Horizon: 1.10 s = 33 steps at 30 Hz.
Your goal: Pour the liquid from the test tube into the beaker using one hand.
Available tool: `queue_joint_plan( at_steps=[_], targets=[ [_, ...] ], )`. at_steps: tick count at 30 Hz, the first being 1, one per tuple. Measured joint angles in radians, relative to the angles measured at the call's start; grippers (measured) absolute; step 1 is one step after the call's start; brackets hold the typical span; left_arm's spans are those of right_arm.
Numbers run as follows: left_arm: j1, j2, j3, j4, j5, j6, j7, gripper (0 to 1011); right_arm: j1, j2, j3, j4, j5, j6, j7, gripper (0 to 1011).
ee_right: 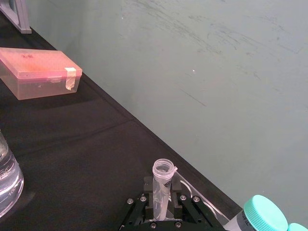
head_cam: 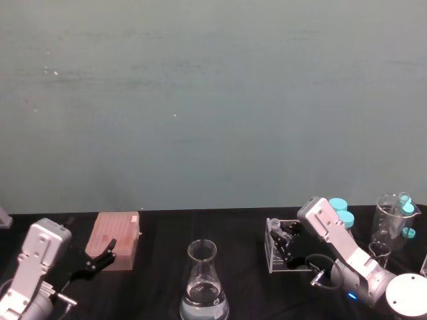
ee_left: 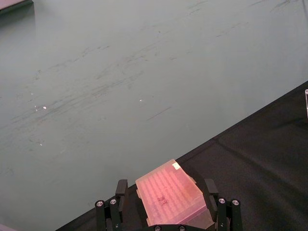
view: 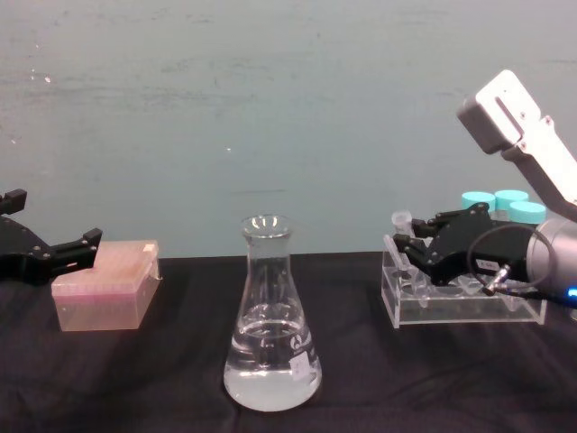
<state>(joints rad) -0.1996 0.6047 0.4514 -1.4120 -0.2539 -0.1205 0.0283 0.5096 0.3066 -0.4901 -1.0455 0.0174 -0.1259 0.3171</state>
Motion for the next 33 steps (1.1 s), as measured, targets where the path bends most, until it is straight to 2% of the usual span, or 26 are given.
queue_joint_plan(
  at_steps=[23,33],
  targets=[
    [0.0,0.0,0.0,0.0,0.0,0.0,0.0,1000,-0.024,-0.023,0.062,-0.023,-0.017,0.006,0.046,209],
    [0.0,0.0,0.0,0.0,0.0,0.0,0.0,1000,-0.032,-0.028,0.096,-0.05,-0.012,0.001,0.05,209]
  ],
)
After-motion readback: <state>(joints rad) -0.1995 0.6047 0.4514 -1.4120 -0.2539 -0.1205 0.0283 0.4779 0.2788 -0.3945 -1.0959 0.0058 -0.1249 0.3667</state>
